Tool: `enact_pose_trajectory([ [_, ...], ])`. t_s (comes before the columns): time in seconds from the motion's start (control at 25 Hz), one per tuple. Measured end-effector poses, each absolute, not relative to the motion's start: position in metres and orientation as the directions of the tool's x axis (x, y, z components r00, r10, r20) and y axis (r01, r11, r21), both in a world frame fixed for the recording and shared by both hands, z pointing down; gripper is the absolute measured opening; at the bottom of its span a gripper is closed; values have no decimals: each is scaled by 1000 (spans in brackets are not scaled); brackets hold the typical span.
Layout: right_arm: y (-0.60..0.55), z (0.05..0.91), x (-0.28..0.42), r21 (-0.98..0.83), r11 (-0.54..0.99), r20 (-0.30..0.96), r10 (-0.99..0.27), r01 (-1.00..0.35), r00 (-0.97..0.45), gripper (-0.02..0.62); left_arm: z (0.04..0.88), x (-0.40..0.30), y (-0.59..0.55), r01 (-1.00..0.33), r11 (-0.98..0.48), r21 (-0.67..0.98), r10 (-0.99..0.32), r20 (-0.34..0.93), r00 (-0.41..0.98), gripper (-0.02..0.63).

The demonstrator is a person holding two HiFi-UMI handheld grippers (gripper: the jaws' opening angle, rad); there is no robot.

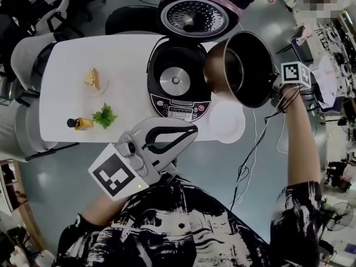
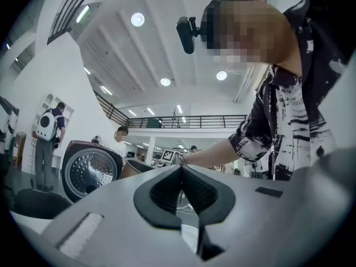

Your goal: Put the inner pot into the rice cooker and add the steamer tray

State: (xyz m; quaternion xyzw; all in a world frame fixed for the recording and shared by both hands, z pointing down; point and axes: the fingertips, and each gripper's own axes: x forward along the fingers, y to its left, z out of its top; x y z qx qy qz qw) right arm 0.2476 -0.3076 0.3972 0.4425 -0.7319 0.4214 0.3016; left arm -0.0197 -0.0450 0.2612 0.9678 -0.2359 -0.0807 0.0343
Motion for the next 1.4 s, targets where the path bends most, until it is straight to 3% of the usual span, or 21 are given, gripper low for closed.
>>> enact_pose_trajectory([
  [0.44,-315,433,121,-360,323,834,-308,-875,-457,3,255,-66,-20,-508,-853,115,-521,-157,839,5],
  [1.4,-333,512,87,-105,314,942,-273,-944,-195,5,270,-109,-20,-564,-813,146,-582,-160,797,5],
])
